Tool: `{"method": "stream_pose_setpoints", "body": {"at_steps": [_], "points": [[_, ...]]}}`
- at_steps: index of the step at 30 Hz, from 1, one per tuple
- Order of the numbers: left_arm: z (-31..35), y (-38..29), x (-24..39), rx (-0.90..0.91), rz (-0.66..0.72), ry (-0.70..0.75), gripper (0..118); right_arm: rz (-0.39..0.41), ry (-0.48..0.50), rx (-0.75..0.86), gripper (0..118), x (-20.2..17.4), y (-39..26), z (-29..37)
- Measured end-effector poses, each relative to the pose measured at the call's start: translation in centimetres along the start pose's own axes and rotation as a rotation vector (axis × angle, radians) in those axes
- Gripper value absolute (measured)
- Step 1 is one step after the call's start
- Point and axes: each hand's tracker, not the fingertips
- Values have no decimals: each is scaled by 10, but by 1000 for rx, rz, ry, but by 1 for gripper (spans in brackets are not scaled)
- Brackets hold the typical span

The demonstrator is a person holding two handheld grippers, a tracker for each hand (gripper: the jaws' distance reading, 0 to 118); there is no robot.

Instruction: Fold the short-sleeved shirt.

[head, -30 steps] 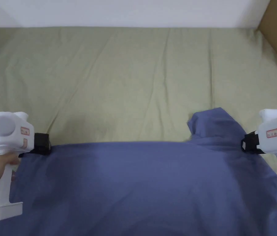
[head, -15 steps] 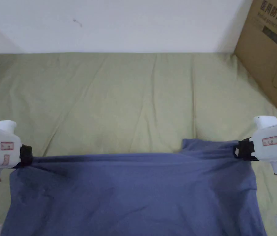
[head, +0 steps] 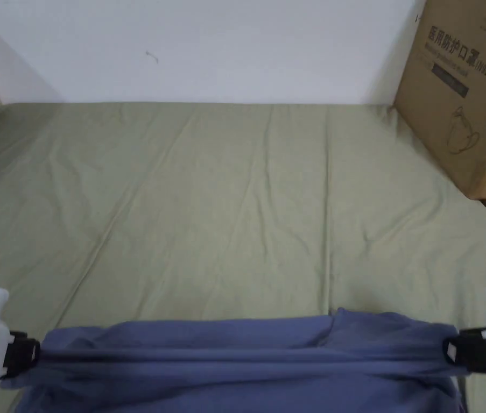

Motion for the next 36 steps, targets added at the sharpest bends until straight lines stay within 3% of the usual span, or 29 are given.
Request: {"method": "stream_pose_setpoints", "body": {"at_steps": [6, 10, 11, 13, 14, 15, 16, 20, 24, 25, 26, 27, 28, 32, 36], "points": [[-15, -48, 4, -56, 12, 29, 0, -71, 8, -68, 0, 4, -47, -18], [-22, -49, -10, -44, 31, 10, 6, -73, 6, -56, 0, 1, -50, -17], [-23, -48, -13, -42, 42, 7, 21, -63, 4, -48, 8, -1, -49, -16], [-21, -45, -14, -39, 63, 33, 65, -41, -13, -42, 54, -6, -47, -10], [-20, -44, -16, -31, 57, 51, 95, -14, -43, -39, 70, -9, -45, -8], [-17, -46, -15, -25, 54, 57, 106, 8, -66, -36, 70, -12, -44, -5], [-13, -46, -17, -21, 60, 55, 109, 20, -76, -18, 70, -15, -42, -1], [7, -40, -22, 49, 161, -15, 108, 26, -82, 43, 70, -18, -25, 6], [35, -32, -17, 148, 240, -96, 102, 57, -50, 145, 69, -49, -3, 15], [38, -30, -17, 167, 242, -128, 88, 56, -34, 144, 64, -57, 3, 13], [40, -29, -17, 177, 249, -145, 53, 52, -20, 154, 37, -64, 7, 10], [40, -28, -17, 171, 256, -146, 21, 51, -21, 170, 3, -74, 9, 5], [40, -29, -16, 169, 262, -144, 0, 44, -22, 182, 0, -86, 11, 1], [40, -36, -19, 213, 317, -179, 0, 157, 65, 149, 0, -140, 19, -21], [36, -36, -30, 200, 342, -191, 0, 291, 60, 131, 0, -192, 25, -44]]}}
